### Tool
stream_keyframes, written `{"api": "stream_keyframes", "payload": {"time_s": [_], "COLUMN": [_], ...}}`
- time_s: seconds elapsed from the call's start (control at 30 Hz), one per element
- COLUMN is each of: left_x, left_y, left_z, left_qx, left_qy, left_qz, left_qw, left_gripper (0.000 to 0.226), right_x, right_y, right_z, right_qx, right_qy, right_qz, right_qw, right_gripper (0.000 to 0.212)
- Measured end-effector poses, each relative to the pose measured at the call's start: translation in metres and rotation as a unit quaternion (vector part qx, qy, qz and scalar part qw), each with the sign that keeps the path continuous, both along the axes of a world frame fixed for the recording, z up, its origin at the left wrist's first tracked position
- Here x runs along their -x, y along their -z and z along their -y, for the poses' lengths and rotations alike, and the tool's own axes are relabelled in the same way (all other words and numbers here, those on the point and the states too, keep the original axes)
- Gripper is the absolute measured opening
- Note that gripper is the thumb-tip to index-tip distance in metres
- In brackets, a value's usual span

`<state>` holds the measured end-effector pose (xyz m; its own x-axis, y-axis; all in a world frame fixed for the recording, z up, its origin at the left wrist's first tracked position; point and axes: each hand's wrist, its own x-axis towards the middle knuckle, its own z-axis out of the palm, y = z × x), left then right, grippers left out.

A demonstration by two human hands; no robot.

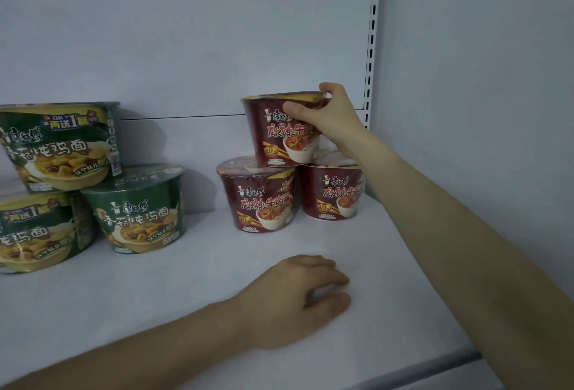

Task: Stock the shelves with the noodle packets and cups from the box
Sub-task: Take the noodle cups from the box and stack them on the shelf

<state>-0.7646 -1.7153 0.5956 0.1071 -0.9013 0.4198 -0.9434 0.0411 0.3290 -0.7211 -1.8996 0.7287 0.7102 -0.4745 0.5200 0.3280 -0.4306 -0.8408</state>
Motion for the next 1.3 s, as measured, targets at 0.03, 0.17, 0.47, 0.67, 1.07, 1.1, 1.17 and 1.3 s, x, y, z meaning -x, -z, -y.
{"api": "stream_keyframes", "payload": {"time_s": [0.03, 0.17, 0.47, 0.67, 1.07, 1.1, 1.17, 1.3], "left_x": [0.000, -0.001, 0.000, -0.001, 0.004, 0.004, 0.004, 0.004], "left_y": [0.000, 0.004, 0.002, 0.004, 0.000, 0.000, 0.000, 0.000], "left_z": [0.000, 0.001, 0.001, 0.001, 0.000, 0.000, 0.000, -0.001], "left_qx": [0.002, 0.012, 0.024, 0.020, 0.008, 0.008, 0.008, -0.001], "left_qy": [0.001, 0.003, 0.007, -0.001, -0.008, -0.008, -0.008, -0.010], "left_qz": [0.002, -0.003, -0.001, 0.000, 0.015, 0.016, 0.018, 0.014], "left_qw": [1.000, 1.000, 1.000, 1.000, 1.000, 1.000, 1.000, 1.000], "left_gripper": [0.055, 0.059, 0.054, 0.059, 0.055, 0.055, 0.054, 0.055], "right_x": [-0.001, -0.003, 0.006, 0.002, 0.007, 0.007, 0.008, 0.009], "right_y": [0.000, 0.004, -0.001, -0.002, -0.003, -0.003, -0.002, -0.001], "right_z": [-0.003, -0.003, 0.003, -0.005, -0.010, -0.010, -0.011, -0.011], "right_qx": [0.009, 0.020, 0.018, 0.034, 0.030, 0.032, 0.034, 0.031], "right_qy": [0.004, 0.019, 0.021, 0.042, 0.064, 0.070, 0.080, 0.085], "right_qz": [0.001, -0.009, -0.025, -0.028, -0.027, -0.025, -0.021, -0.022], "right_qw": [1.000, 1.000, 0.999, 0.998, 0.997, 0.997, 0.996, 0.996], "right_gripper": [0.089, 0.092, 0.084, 0.089, 0.089, 0.089, 0.089, 0.090]}}
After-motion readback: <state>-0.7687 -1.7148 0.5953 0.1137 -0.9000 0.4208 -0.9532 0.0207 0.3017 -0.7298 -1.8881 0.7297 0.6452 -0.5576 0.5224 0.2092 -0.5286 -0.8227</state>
